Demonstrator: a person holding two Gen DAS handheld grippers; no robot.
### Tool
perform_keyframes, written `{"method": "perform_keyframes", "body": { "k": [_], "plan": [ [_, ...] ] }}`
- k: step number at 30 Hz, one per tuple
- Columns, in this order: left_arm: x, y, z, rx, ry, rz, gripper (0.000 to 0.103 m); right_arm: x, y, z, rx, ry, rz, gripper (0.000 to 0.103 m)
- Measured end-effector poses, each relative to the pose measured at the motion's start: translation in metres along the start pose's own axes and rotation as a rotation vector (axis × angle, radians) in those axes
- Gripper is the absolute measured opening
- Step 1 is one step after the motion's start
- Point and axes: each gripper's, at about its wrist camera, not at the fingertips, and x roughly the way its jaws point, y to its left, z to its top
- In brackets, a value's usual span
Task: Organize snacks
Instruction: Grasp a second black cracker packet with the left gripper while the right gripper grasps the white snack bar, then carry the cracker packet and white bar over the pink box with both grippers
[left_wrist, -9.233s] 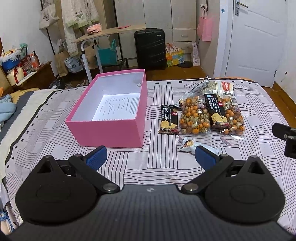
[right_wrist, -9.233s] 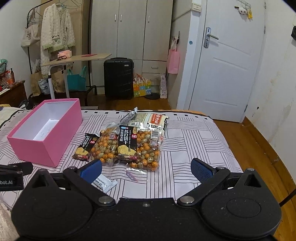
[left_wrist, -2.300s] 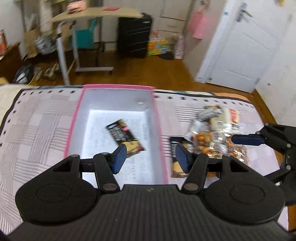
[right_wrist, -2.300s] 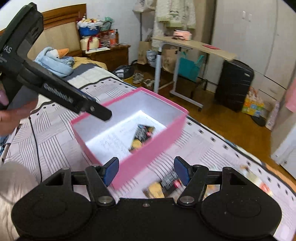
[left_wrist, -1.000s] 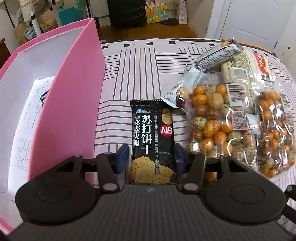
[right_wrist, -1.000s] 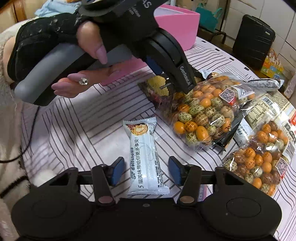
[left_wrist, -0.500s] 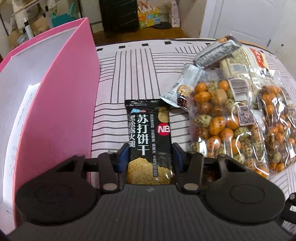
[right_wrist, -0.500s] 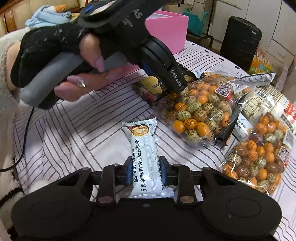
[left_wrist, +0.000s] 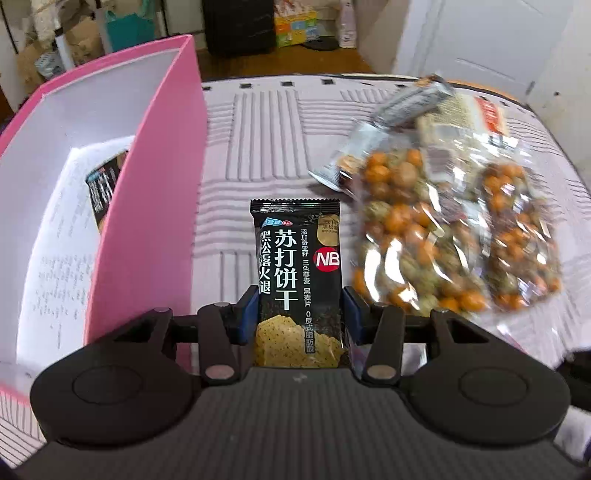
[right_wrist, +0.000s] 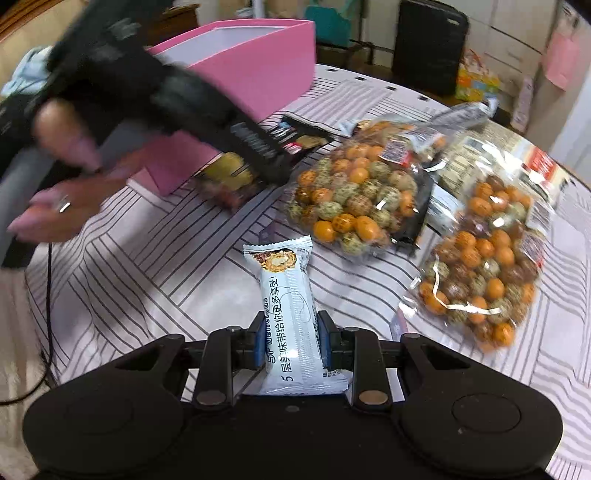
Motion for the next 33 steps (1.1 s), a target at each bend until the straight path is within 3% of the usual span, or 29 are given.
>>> {"method": "perform_keyframes", "body": {
  "k": [6, 11, 22, 26, 33],
  "plan": [
    [-0.026, -0.001, -0.019, -0.004, 0.016, -0.031, 0.046, -0.022, -0.001, 0.001, 0.076, -0.012, 0.033, 0.032],
    [-0.051, 0.008, -0.039, -0.048, 0.04, -0.097, 0.046, -0.037, 0.005, 0.001, 0.073, -0.017, 0.032, 0.032],
    [-0.118, 0.04, -0.063, -0.094, 0.015, -0.154, 0.046, -0.07, 0.034, 0.008, 0.01, -0.045, 0.075, 0.032],
    [-0.138, 0.051, -0.069, -0.084, 0.01, -0.117, 0.046, -0.077, 0.041, 0.009, -0.012, -0.021, 0.083, 0.032],
    [-0.181, 0.07, -0.071, -0.098, -0.051, -0.13, 0.046, -0.101, 0.048, 0.016, -0.027, -0.033, 0.095, 0.032]
  ]
}}
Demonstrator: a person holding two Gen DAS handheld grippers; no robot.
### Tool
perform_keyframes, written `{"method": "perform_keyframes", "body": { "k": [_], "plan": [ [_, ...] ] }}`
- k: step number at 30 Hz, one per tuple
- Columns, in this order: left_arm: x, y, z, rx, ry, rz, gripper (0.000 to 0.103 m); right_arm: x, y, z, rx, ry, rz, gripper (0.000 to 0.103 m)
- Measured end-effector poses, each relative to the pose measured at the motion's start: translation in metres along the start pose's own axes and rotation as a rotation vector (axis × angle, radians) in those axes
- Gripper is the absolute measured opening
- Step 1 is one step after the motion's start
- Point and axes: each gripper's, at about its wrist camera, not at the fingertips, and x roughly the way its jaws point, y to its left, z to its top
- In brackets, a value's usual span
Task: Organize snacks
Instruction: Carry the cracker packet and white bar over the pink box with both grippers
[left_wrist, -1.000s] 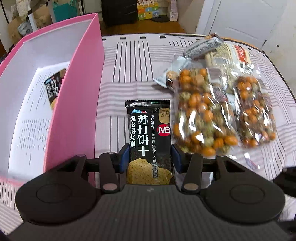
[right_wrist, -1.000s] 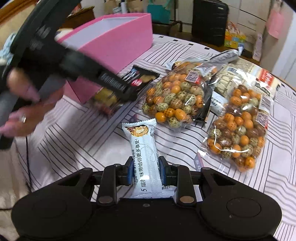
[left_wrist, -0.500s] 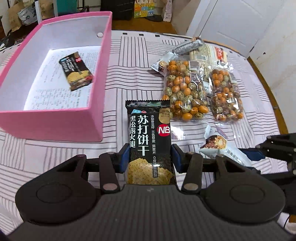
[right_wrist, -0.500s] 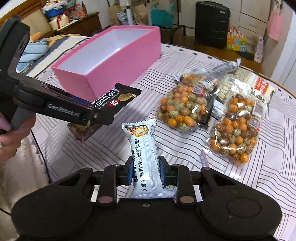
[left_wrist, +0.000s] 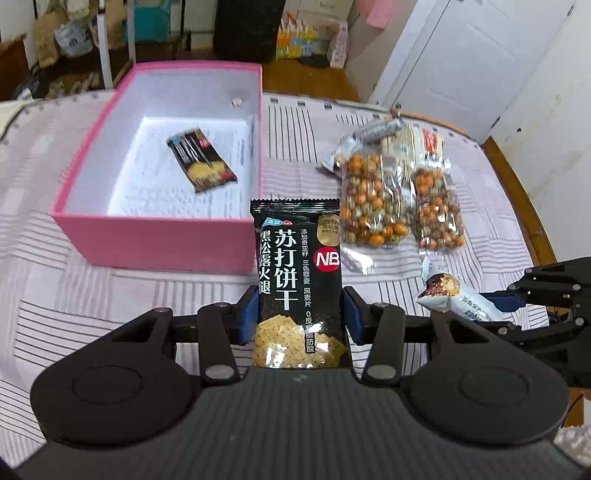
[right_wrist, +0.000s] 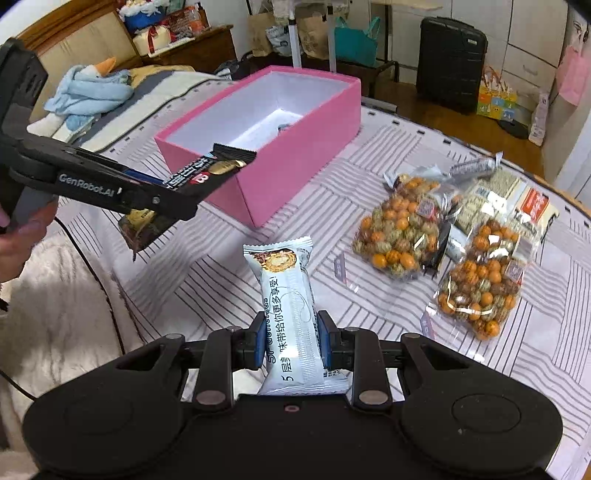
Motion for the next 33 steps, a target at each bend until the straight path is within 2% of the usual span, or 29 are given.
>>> {"method": "perform_keyframes", "body": {
  "k": [4, 7, 10, 15, 17, 21, 26, 29, 33],
  "plan": [
    [-0.02, 0.001, 0.006, 0.021, -0.04, 0.009, 0.046, -0.013, 0.009, 0.017, -0.037, -0.058, 0.009, 0.032],
    [-0.027, 0.001, 0.012, 0.032, -0.065, 0.019, 0.046, -0.018, 0.02, 0.029, -0.097, -0.134, -0.032, 0.032],
    [-0.025, 0.008, 0.017, 0.012, -0.06, 0.031, 0.046, -0.013, 0.023, 0.042, -0.077, -0.175, 0.006, 0.032],
    [-0.018, 0.028, 0.033, -0.024, -0.074, 0.064, 0.046, 0.014, 0.033, 0.076, -0.081, -0.195, 0.083, 0.032],
    [-0.014, 0.039, 0.043, -0.047, -0.087, 0.081, 0.046, 0.03, 0.035, 0.097, -0.075, -0.194, 0.12, 0.032],
    [-0.003, 0.061, 0.067, -0.096, -0.122, 0.173, 0.046, 0.063, 0.04, 0.14, -0.062, -0.182, 0.161, 0.032],
    [0.037, 0.1, 0.101, -0.21, -0.094, 0.199, 0.046, 0.112, 0.047, 0.181, -0.192, -0.209, 0.053, 0.032],
    [0.07, 0.123, 0.111, -0.251, -0.047, 0.235, 0.046, 0.137, 0.042, 0.199, -0.229, -0.161, 0.052, 0.032],
    [0.104, 0.142, 0.119, -0.284, -0.01, 0.245, 0.046, 0.169, 0.048, 0.211, -0.313, -0.072, 0.051, 0.031]
  ]
}}
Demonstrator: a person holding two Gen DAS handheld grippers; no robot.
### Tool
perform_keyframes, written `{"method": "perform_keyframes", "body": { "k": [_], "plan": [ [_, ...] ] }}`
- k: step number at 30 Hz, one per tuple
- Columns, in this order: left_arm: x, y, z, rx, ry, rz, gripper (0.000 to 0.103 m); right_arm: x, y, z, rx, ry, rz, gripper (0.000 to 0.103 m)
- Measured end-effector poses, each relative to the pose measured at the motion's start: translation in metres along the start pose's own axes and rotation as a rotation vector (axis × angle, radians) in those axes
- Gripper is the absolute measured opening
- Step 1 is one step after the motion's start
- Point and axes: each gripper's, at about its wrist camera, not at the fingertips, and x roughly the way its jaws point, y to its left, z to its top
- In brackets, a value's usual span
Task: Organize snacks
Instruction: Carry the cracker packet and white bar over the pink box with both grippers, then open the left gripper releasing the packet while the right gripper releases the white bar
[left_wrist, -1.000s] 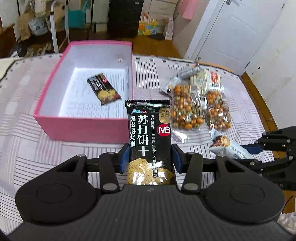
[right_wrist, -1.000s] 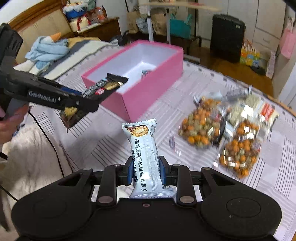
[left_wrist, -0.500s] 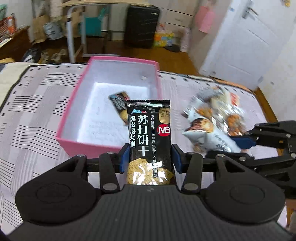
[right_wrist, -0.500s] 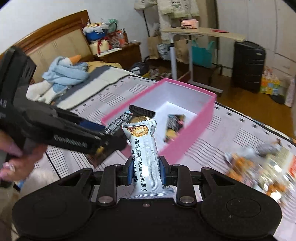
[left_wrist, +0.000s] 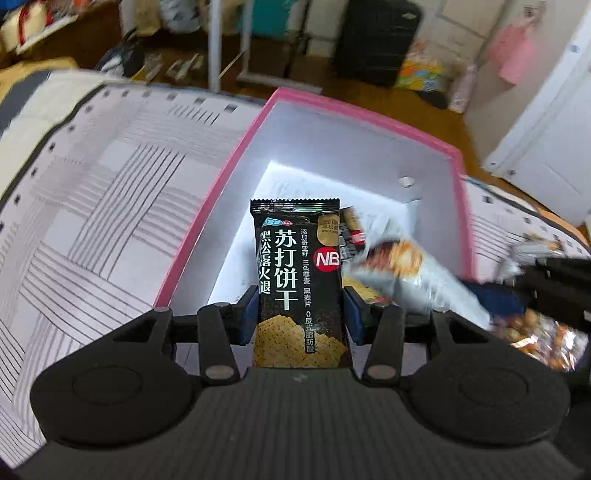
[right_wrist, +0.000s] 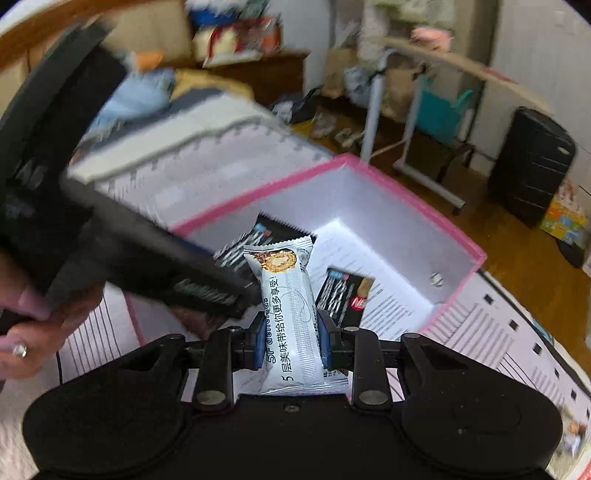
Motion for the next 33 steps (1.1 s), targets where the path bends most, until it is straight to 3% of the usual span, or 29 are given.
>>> {"method": "perform_keyframes", "body": {
  "k": [5, 10, 13, 17, 23, 33],
  "plan": [
    [0.037, 0.004, 0.004, -0.053, 0.078, 0.046, 0.046, 0.039, 0.004, 0.003, -0.05, 0.106, -0.004, 0.031],
    [0.056, 0.008, 0.003, -0.088, 0.128, 0.076, 0.049, 0.057, 0.006, 0.001, -0.05, 0.159, 0.014, 0.035],
    [0.048, 0.004, -0.002, -0.047, 0.099, 0.068, 0.055, 0.059, 0.012, -0.004, -0.088, 0.141, -0.031, 0.042],
    [0.031, 0.001, -0.008, 0.009, 0.038, 0.068, 0.059, 0.037, 0.012, -0.012, -0.063, 0.079, 0.01, 0.046],
    [-0.009, 0.002, -0.017, 0.091, 0.014, 0.043, 0.059, -0.018, 0.005, -0.024, 0.054, -0.015, 0.031, 0.047],
    [-0.084, -0.001, -0.034, 0.151, -0.034, -0.058, 0.059, -0.098, 0.007, -0.049, 0.149, -0.12, 0.013, 0.047]
  ]
}}
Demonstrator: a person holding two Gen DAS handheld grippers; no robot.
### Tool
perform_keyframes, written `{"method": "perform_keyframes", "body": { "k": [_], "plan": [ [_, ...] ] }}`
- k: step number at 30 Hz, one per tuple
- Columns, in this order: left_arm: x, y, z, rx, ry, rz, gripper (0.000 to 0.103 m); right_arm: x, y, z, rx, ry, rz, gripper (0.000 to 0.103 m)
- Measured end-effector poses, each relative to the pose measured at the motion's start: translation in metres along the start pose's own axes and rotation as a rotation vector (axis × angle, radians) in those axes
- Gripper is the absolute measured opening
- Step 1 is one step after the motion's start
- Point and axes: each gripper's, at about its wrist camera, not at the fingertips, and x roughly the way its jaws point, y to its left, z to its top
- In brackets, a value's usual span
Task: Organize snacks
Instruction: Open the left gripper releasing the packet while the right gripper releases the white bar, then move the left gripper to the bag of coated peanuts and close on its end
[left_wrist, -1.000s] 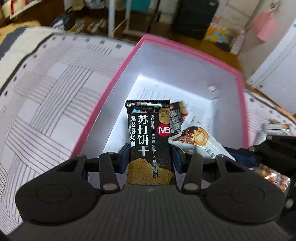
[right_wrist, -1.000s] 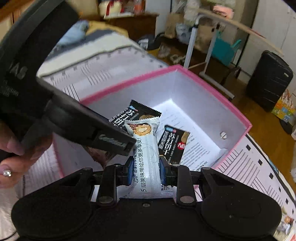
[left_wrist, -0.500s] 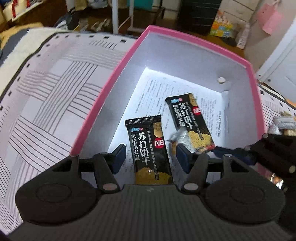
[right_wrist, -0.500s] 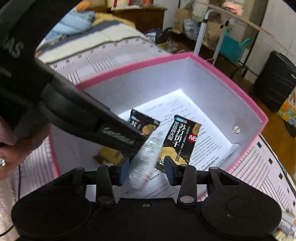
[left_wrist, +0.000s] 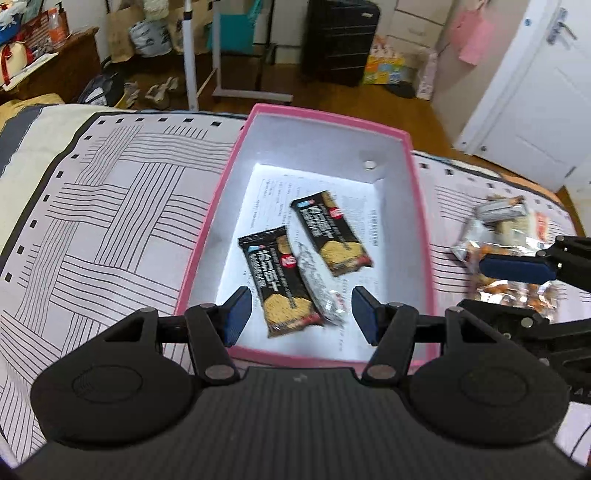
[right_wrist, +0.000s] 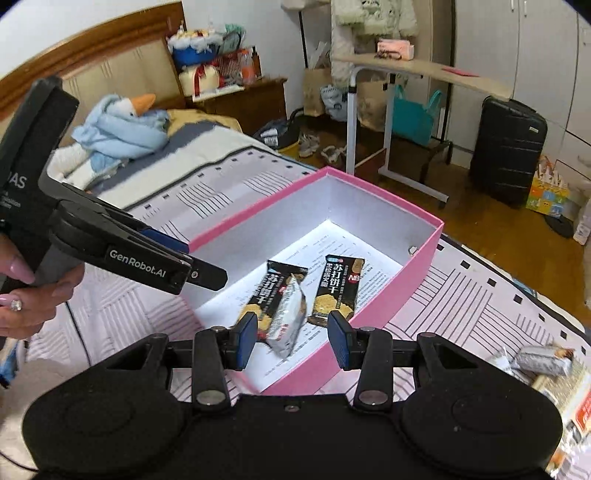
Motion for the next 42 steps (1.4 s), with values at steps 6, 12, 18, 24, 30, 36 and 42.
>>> {"method": "perform_keyframes", "body": {
  "k": [6, 12, 18, 24, 30, 36, 42],
  "plan": [
    [-0.044, -0.014, -0.016, 0.043, -0.061, 0.034, 0.06, -0.042, 0.01, -0.011, 0.013, -0.007, -0.003, 0.048],
    [-0.074, -0.033, -0.029, 0.114, -0.098, 0.024, 0.069, -0.081, 0.016, -0.035, 0.033, -0.005, -0.061, 0.048],
    [-0.089, -0.063, -0.043, 0.195, -0.105, -0.046, 0.075, -0.121, 0.018, -0.066, 0.063, -0.047, -0.119, 0.056],
    [-0.087, -0.106, -0.052, 0.284, -0.133, -0.13, 0.087, -0.14, 0.008, -0.099, 0.132, -0.09, -0.182, 0.07],
    [-0.054, -0.155, -0.058, 0.344, -0.115, -0.21, 0.091, -0.134, -0.022, -0.131, 0.204, -0.082, -0.199, 0.075],
    [0.009, -0.195, -0.05, 0.335, -0.009, -0.272, 0.091, -0.101, -0.061, -0.151, 0.262, -0.069, -0.213, 0.079],
    [0.083, -0.219, -0.042, 0.288, 0.073, -0.25, 0.091, -0.048, -0.09, -0.165, 0.264, -0.045, -0.209, 0.08]
  ]
}}
